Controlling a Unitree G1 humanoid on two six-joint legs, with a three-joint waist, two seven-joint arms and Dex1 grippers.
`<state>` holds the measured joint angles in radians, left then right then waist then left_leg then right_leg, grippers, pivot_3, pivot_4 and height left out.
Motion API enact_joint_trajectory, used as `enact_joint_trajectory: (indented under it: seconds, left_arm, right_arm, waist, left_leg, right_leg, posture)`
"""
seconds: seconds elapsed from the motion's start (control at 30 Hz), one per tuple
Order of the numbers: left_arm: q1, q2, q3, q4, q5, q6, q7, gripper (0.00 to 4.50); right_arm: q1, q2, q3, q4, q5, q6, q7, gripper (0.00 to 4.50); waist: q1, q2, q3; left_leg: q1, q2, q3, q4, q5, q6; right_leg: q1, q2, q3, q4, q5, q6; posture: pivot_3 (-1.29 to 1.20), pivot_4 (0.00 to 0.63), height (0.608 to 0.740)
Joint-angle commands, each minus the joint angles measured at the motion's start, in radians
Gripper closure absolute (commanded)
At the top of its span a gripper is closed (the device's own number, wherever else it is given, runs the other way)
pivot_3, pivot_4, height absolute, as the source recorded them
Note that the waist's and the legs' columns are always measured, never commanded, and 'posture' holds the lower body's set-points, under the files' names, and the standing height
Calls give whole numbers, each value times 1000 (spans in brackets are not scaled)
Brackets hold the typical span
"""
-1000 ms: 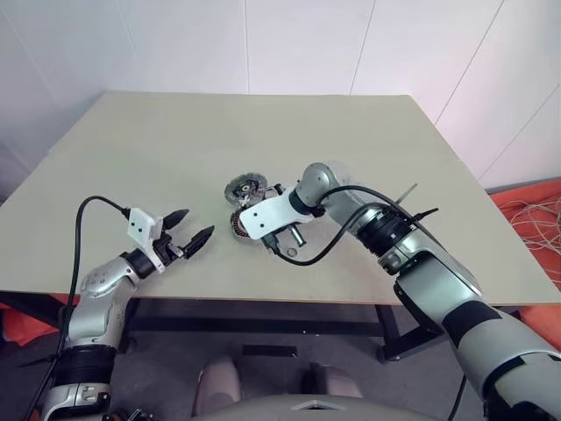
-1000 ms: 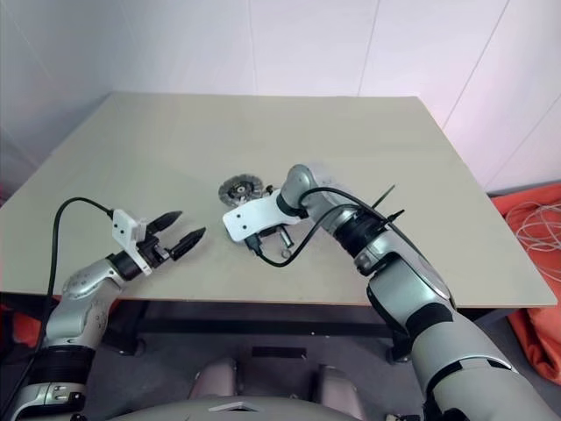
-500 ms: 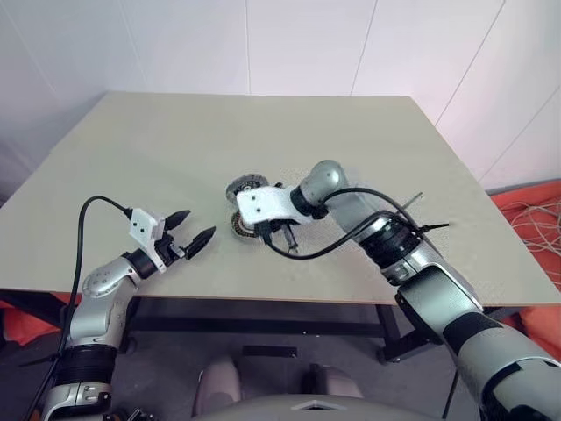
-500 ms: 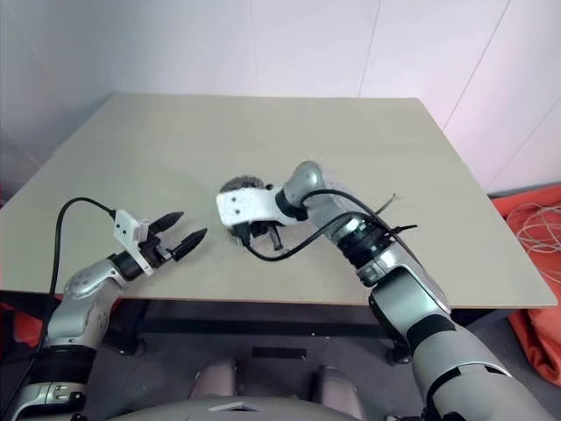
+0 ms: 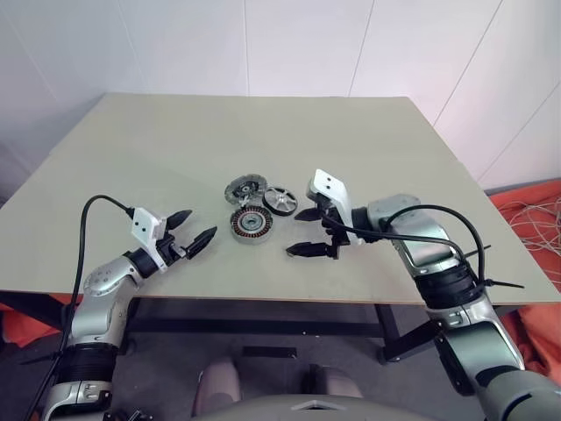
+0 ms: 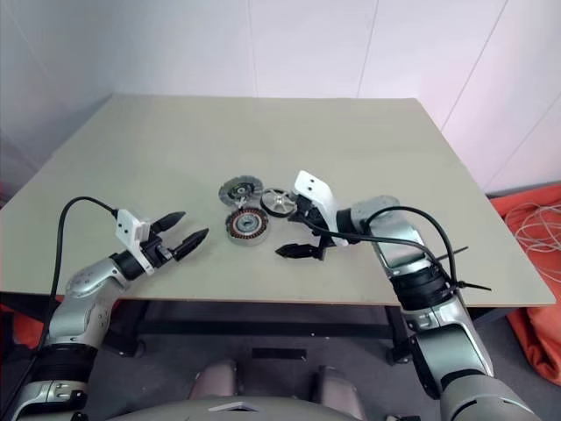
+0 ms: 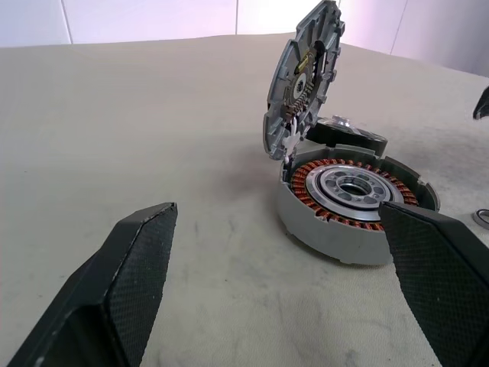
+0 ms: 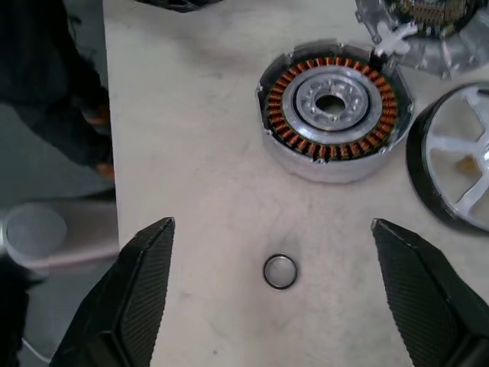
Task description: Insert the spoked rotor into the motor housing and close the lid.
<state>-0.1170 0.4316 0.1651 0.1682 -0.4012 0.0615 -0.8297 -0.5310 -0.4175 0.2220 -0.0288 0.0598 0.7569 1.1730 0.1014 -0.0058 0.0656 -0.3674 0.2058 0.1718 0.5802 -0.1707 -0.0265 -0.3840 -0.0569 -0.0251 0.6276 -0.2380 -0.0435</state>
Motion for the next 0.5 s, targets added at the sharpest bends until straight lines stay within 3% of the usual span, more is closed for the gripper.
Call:
enact_joint_trajectory:
  seconds: [0.03,0.2,0.5]
  left_arm:
    - [-20,10,9,-9,-3,-13,-8,0]
    - [-2,14,11,-26,-14,-7,-24,0]
    - [18,16,8,-42,-8,-5,-31,0]
  right_arm:
    - [16,13,-17,-28,37,-18,-68,32]
    - [69,28,20,22,17,-121,-152,32]
    - [105,3,68,88,10,-239,-177,32]
  waist:
    - [0,0,0]
    - [0,0,0]
    - [0,0,0]
  left_leg:
    - [0,0,0,0,0,-1]
    - [0,0,0,0,1,-1]
    - [0,0,0,0,0,-1]
  right_leg:
    - [0,0,0,0,0,0]
    - [0,0,0,0,0,0]
    - [0,0,0,-1,0,0]
  posture:
    - [0,0,740]
    - [0,0,740]
    - [0,0,740]
